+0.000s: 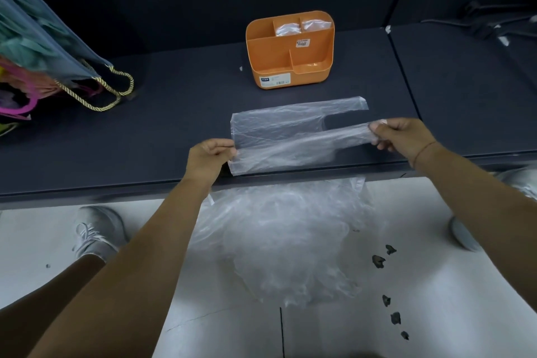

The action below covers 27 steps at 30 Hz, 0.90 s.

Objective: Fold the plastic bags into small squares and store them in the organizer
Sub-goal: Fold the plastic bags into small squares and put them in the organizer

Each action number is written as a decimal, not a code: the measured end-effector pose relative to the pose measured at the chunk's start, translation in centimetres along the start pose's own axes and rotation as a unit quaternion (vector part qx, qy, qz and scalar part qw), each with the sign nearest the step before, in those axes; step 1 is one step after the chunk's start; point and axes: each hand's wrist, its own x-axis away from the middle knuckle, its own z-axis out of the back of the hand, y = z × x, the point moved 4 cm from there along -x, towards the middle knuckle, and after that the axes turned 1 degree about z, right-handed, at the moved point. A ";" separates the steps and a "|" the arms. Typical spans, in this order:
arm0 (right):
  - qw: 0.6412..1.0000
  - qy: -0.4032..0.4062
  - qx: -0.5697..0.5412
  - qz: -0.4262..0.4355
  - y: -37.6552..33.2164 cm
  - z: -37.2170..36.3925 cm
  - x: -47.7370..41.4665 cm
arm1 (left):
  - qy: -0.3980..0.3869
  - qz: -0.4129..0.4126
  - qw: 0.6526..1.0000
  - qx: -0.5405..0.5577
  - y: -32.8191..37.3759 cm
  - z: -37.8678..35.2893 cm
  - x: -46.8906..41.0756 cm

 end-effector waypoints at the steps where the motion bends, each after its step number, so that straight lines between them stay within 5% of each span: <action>1: 1.000 0.009 0.000 0.002 -0.1 0.0 -0.5 | 0.011 -0.006 1.000 0.011 0.3 -0.1 -0.5; 8: 0.996 0.088 0.022 -0.002 -0.3 -0.9 -5.6 | 0.053 -0.075 0.996 0.010 2.7 -1.5 -4.8; 18: 0.964 0.172 0.203 0.006 -1.3 -2.0 -8.8 | 0.119 -0.136 0.962 -0.207 2.1 -2.3 -9.9; 21: 0.946 0.213 0.245 0.011 -2.3 -2.3 -8.1 | 0.205 -0.163 0.923 -0.282 2.9 -2.1 -8.9; 24: 0.913 0.282 0.249 0.157 -5.2 -4.5 -5.5 | 0.225 -0.317 0.876 -0.285 4.9 -3.9 -6.1; 27: 0.913 0.110 0.244 0.307 -7.7 -12.6 -2.5 | 0.064 -0.342 0.883 -0.315 4.6 -7.8 -4.1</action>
